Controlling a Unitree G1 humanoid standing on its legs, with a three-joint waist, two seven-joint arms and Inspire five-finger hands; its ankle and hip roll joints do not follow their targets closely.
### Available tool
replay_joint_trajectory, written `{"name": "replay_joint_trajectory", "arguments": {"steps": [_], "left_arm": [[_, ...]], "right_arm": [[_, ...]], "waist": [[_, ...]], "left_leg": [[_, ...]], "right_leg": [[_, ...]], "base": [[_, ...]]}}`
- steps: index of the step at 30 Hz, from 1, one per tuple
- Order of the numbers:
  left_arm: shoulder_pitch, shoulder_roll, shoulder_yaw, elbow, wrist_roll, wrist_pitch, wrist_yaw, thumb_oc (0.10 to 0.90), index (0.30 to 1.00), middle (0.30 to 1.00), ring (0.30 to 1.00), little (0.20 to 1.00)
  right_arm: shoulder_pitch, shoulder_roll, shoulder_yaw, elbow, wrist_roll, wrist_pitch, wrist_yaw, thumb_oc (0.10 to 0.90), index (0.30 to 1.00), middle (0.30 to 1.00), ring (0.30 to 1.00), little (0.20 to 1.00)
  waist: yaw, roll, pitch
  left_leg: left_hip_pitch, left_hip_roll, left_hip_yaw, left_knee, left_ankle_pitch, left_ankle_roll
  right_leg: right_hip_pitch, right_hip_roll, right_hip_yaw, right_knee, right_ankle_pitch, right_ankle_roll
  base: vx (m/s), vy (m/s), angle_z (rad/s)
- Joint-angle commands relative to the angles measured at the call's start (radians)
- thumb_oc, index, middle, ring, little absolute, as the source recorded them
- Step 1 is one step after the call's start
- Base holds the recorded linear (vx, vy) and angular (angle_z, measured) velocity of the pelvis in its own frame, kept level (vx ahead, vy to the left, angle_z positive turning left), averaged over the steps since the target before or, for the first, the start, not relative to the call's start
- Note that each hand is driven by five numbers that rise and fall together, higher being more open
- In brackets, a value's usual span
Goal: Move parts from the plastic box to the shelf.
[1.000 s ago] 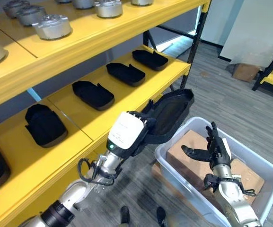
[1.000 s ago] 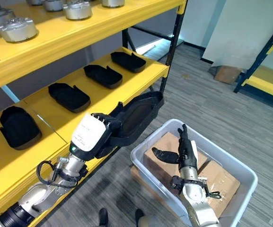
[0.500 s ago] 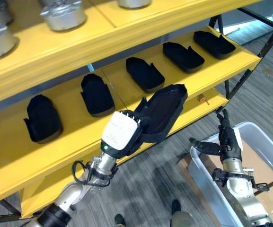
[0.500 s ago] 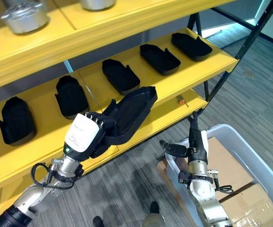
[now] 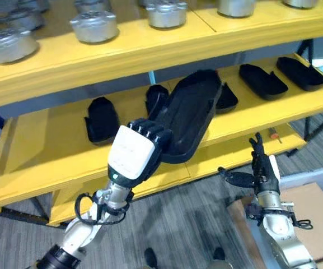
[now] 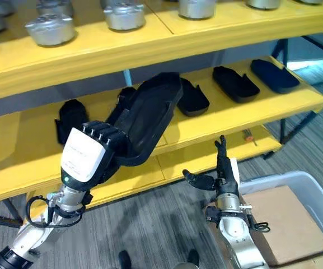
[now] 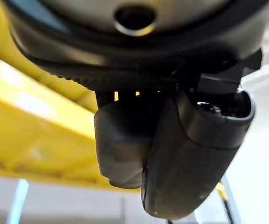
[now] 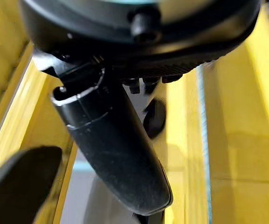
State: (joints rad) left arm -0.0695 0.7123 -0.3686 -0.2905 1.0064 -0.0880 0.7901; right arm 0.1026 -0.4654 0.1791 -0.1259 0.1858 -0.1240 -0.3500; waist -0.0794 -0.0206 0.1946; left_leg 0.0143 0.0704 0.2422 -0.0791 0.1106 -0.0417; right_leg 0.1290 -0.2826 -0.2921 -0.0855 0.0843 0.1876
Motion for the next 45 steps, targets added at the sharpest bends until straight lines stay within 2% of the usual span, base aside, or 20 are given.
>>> {"name": "replay_joint_trajectory", "arguments": {"steps": [1,5,8,10,12,14,16,17,25,30,31,32,33,34,35,37,39,40,42,45], "left_arm": [[-0.054,0.016,0.149,-0.077,0.000,0.037,0.138,0.400,0.300,0.300,0.300,0.300],[-0.051,0.025,0.167,-0.065,-0.021,0.027,0.144,0.400,0.300,0.300,0.300,0.300],[-0.043,0.024,0.178,-0.064,-0.025,0.015,0.141,0.400,0.300,0.300,0.300,0.300],[-0.042,0.024,0.182,-0.062,-0.029,0.019,0.142,0.400,0.300,0.300,0.300,0.300],[-0.053,0.033,0.192,-0.056,-0.057,0.026,0.131,0.400,0.300,0.300,0.300,0.300],[-0.053,0.034,0.205,-0.051,-0.073,0.025,0.127,0.400,0.300,0.300,0.300,0.300],[-0.074,0.034,0.193,-0.035,-0.097,0.028,0.125,0.400,0.300,0.300,0.300,0.300],[-0.086,0.029,0.187,-0.023,-0.095,0.015,0.123,0.400,0.300,0.300,0.300,0.300],[-0.056,0.016,0.187,-0.035,-0.076,0.013,0.089,0.400,0.300,0.300,0.300,0.300],[-0.028,0.041,0.199,-0.026,-0.067,0.077,0.110,0.400,0.300,0.300,0.300,0.300],[-0.014,0.048,0.208,-0.018,-0.066,0.115,0.121,0.400,0.300,0.300,0.300,0.300],[0.004,0.072,0.230,0.005,-0.085,0.160,0.147,0.400,0.300,0.300,0.300,0.300],[0.004,0.073,0.230,0.006,-0.086,0.160,0.148,0.400,0.300,0.300,0.300,0.300],[0.009,0.078,0.240,0.021,-0.094,0.171,0.167,0.400,0.300,0.300,0.300,0.300],[-0.004,0.074,0.242,0.037,-0.096,0.207,0.172,0.400,0.300,0.300,0.300,0.300],[-0.013,0.084,0.251,0.052,-0.128,0.255,0.169,0.400,0.300,0.300,0.300,0.300],[-0.012,0.086,0.263,0.074,-0.156,0.274,0.182,0.400,0.300,0.300,0.300,0.300],[-0.005,0.080,0.270,0.083,-0.164,0.279,0.195,0.400,0.300,0.300,0.300,0.300],[-0.002,0.073,0.272,0.087,-0.161,0.280,0.207,0.400,0.300,0.300,0.300,0.300],[0.007,0.058,0.287,0.102,-0.162,0.282,0.232,0.400,0.300,0.300,0.300,0.300]], "right_arm": [[-0.118,-0.039,-0.005,-0.110,-0.085,-0.101,-0.024,0.900,1.000,1.000,1.000,1.000],[-0.126,-0.041,0.003,-0.132,-0.145,-0.100,-0.054,0.900,1.000,1.000,1.000,1.000],[-0.123,-0.038,0.003,-0.133,-0.158,-0.091,-0.070,0.900,1.000,1.000,1.000,1.000],[-0.119,-0.042,-0.002,-0.131,-0.160,-0.092,-0.075,0.900,1.000,1.000,1.000,1.000],[-0.105,-0.057,-0.019,-0.135,-0.167,-0.100,-0.071,0.900,1.000,1.000,1.000,1.000],[-0.095,-0.066,-0.029,-0.134,-0.170,-0.112,-0.061,0.900,1.000,1.000,1.000,1.000],[-0.071,-0.082,-0.047,-0.136,-0.160,-0.129,-0.057,0.900,1.000,1.000,1.000,1.000],[-0.060,-0.083,-0.057,-0.136,-0.163,-0.135,-0.063,0.900,1.000,1.000,1.000,1.000],[-0.044,-0.084,-0.070,-0.114,-0.160,-0.137,-0.059,0.900,1.000,1.000,1.000,1.000],[-0.028,-0.102,-0.067,-0.132,-0.180,-0.137,-0.108,0.900,1.000,1.000,1.000,1.000],[-0.016,-0.105,-0.078,-0.132,-0.192,-0.145,-0.128,0.900,1.000,1.000,1.000,1.000],[0.003,-0.123,-0.108,-0.133,-0.215,-0.166,-0.176,0.900,1.000,1.000,1.000,1.000],[0.004,-0.122,-0.108,-0.133,-0.216,-0.167,-0.178,0.900,1.000,1.000,1.000,1.000],[0.029,-0.135,-0.138,-0.137,-0.235,-0.189,-0.231,0.900,1.000,1.000,1.000,1.000],[0.057,-0.139,-0.185,-0.129,-0.260,-0.237,-0.283,0.900,1.000,1.000,1.000,1.000],[0.069,-0.149,-0.210,-0.117,-0.272,-0.273,-0.288,0.900,1.000,1.000,1.000,1.000],[0.079,-0.166,-0.229,-0.103,-0.245,-0.299,-0.288,0.900,1.000,1.000,1.000,1.000],[0.085,-0.179,-0.254,-0.091,-0.212,-0.319,-0.281,0.900,1.000,1.000,1.000,1.000],[0.083,-0.187,-0.269,-0.079,-0.196,-0.333,-0.270,0.900,1.000,1.000,1.000,1.000],[0.051,-0.195,-0.270,-0.063,-0.180,-0.339,-0.241,0.900,1.000,1.000,1.000,1.000]], "waist": [[0.005,0.004,-0.080],[0.028,0.000,-0.070],[0.027,-0.002,-0.061],[0.016,-0.003,-0.057],[-0.002,-0.006,-0.058],[-0.008,-0.013,-0.063],[-0.040,-0.013,-0.063],[-0.049,-0.012,-0.065],[-0.056,-0.006,-0.080],[-0.064,-0.002,-0.079],[-0.072,0.001,-0.075],[-0.082,-0.002,-0.063],[-0.082,-0.002,-0.063],[-0.094,-0.014,-0.044],[-0.122,-0.009,-0.022],[-0.138,0.007,-0.020],[-0.142,0.014,-0.022],[-0.141,0.008,-0.020],[-0.140,0.004,-0.014],[-0.121,0.016,-0.004]], "left_leg": [[0.096,0.001,0.021,-0.003,-0.151,0.022],[0.087,-0.022,0.015,0.010,-0.166,0.053],[0.087,-0.033,-0.006,0.016,-0.178,0.072],[0.080,-0.040,-0.026,0.020,-0.178,0.083],[0.080,-0.057,-0.059,0.022,-0.183,0.088],[0.077,-0.073,-0.073,0.021,-0.186,0.089],[0.078,-0.103,-0.133,0.029,-0.190,0.099],[0.066,-0.110,-0.149,0.033,-0.183,0.100],[0.061,-0.123,-0.169,0.034,-0.185,0.095],[0.061,-0.127,-0.147,0.061,-0.207,0.099],[0.061,-0.134,-0.130,0.087,-0.224,0.101],[0.041,-0.150,-0.097,0.204,-0.273,0.102],[0.032,-0.148,-0.096,0.222,-0.282,0.101],[-0.016,-0.115,-0.046,0.325,-0.262,0.079],[-0.065,-0.017,-0.020,0.387,-0.223,0.047],[-0.042,0.015,-0.053,0.312,-0.202,0.041],[-0.021,0.065,-0.102,0.186,-0.112,0.004],[-0.033,0.125,-0.141,0.118,-0.023,-0.032],[-0.041,0.153,-0.174,0.079,0.010,-0.050],[-0.036,0.145,-0.241,0.068,-0.031,-0.056]], "right_leg": [[-0.029,0.051,0.024,0.007,-0.016,0.005],[-0.042,0.006,0.010,0.093,-0.016,-0.002],[-0.060,0.015,0.040,0.175,-0.039,-0.009],[-0.081,0.061,0.093,0.215,-0.066,-0.020],[-0.092,0.162,0.164,0.222,-0.135,-0.047],[-0.085,0.214,0.185,0.188,-0.146,-0.075],[-0.095,0.291,0.310,0.152,-0.133,-0.105],[-0.102,0.305,0.342,0.149,-0.122,-0.113],[-0.093,0.315,0.368,0.097,-0.097,-0.114],[-0.096,0.315,0.372,0.103,-0.105,-0.116],[-0.092,0.315,0.376,0.100,-0.107,-0.118],[-0.083,0.302,0.384,0.101,-0.112,-0.124],[-0.083,0.303,0.385,0.101,-0.112,-0.124],[-0.081,0.283,0.377,0.109,-0.110,-0.131],[-0.103,0.274,0.363,0.146,-0.115,-0.140],[-0.120,0.269,0.382,0.170,-0.127,-0.139],[-0.109,0.258,0.416,0.163,-0.135,-0.132],[-0.086,0.238,0.439,0.138,-0.133,-0.126],[-0.066,0.224,0.449,0.118,-0.126,-0.121],[-0.064,0.198,0.480,0.116,-0.119,-0.103]], "base": [[-0.03,0.255,0.24],[-0.01,0.212,0.37],[0.02,0.097,0.44],[0.04,0.086,0.37],[0.06,0.062,0.57],[0.07,0.022,0.58],[0.07,0.012,0.43],[0.02,-0.015,0.82],[0.04,-0.045,0.21],[0.04,-0.060,0.01],[0.06,-0.056,0.00],[0.05,-0.046,-0.01],[0.00,0.000,0.00],[-0.09,0.068,0.15],[-0.07,0.159,0.61],[0.07,0.336,0.54],[0.17,0.387,-0.26],[0.12,0.276,-0.33],[0.12,0.283,-0.26],[0.12,0.427,-0.32]]}}
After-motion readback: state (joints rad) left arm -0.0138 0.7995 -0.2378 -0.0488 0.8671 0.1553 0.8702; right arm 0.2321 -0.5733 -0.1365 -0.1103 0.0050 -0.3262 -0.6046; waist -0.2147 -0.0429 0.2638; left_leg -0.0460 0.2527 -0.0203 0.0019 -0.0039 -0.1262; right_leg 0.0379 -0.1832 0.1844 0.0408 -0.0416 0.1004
